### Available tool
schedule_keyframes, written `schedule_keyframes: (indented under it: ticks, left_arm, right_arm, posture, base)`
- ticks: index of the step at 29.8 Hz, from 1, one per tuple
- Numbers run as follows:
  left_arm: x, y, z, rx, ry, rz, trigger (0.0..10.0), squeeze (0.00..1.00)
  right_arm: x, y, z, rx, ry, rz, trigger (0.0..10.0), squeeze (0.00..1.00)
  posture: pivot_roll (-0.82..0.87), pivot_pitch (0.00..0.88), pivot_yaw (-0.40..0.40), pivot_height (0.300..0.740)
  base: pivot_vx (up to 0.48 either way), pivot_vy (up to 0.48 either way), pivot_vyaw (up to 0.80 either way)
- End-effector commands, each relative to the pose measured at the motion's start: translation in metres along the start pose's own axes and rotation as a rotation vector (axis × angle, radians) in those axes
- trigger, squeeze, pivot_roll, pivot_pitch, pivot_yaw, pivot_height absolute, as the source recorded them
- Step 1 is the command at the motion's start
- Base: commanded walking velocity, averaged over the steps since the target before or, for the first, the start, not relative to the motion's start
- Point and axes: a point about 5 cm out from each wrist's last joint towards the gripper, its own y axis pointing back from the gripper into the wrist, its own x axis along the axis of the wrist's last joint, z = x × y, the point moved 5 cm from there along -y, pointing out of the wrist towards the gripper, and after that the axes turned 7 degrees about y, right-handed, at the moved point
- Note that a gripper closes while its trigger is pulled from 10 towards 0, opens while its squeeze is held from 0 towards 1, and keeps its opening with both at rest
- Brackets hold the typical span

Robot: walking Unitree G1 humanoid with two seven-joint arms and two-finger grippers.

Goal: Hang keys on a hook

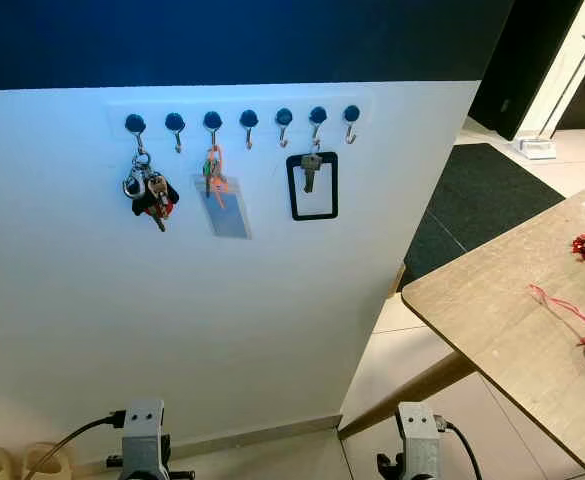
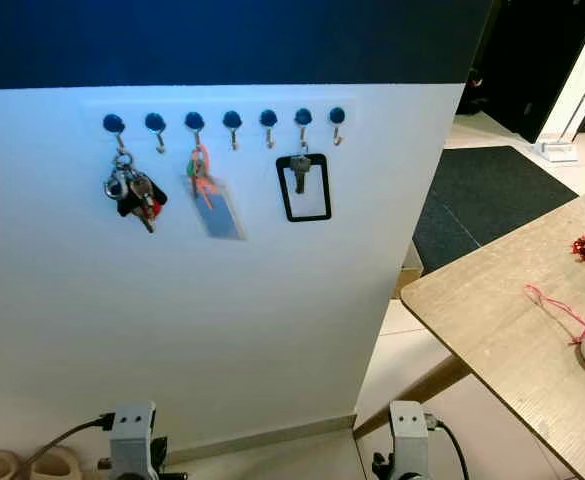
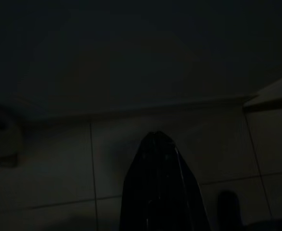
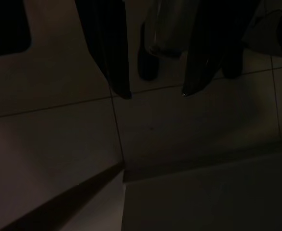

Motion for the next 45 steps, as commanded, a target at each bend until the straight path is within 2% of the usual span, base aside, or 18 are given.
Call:
schedule_keyframes:
  ticks: [1,13,45]
  left_arm:
    - [-0.0046,0.0007,0.0012,-0.007,0.006,-0.016,10.0,0.00]
    - [-0.0103,0.0003,0.0012,-0.006,0.012,-0.044,10.0,0.00]
    - [-0.0112,-0.0018,0.0044,-0.025,0.040,-0.068,10.0,0.00]
  right_arm:
    - [-0.0055,0.0014,-0.0003,0.005,-0.006,-0.010,10.0,0.00]
    - [-0.0050,0.0019,0.0017,0.002,0.033,-0.003,10.0,0.00]
    - [-0.0088,0.0029,0.0061,-0.023,0.032,-0.019,10.0,0.00]
  posture:
    - [0.02,0.000,-0.016,0.740]
    - [0.03,0.000,-0.019,0.740]
    - [0.02,0.000,-0.011,0.740]
  base:
    - [0.000,0.000,0.00]
    - [0.000,0.000,0.00]
    - [0.000,0.000,0.00]
